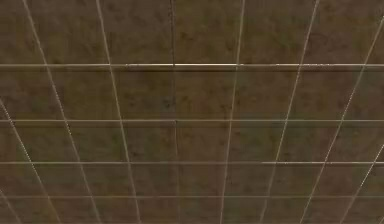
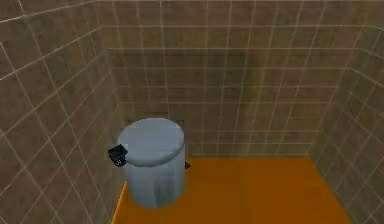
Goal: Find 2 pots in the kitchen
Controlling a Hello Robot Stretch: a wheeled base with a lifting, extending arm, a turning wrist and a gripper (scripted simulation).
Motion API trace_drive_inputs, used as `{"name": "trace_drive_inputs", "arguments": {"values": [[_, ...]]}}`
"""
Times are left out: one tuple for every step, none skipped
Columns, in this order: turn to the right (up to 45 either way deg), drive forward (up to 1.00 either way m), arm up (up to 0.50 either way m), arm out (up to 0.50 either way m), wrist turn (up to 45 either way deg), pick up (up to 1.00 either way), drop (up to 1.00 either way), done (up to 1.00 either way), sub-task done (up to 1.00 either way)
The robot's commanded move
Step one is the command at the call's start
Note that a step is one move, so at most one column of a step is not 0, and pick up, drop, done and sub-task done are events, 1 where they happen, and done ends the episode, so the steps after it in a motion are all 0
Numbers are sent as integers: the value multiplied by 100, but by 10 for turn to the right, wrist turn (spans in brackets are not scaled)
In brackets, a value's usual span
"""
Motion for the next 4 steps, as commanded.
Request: {"name": "trace_drive_inputs", "arguments": {"values": [[-450, 0, 0, 0, 0, 0, 0, 0, 0], [-450, 0, 0, 0, 0, 0, 0, 0, 0], [-210, 0, 0, 0, 0, 0, 0, 0, 0], [0, 100, 0, 0, 0, 0, 0, 0, 0]]}}
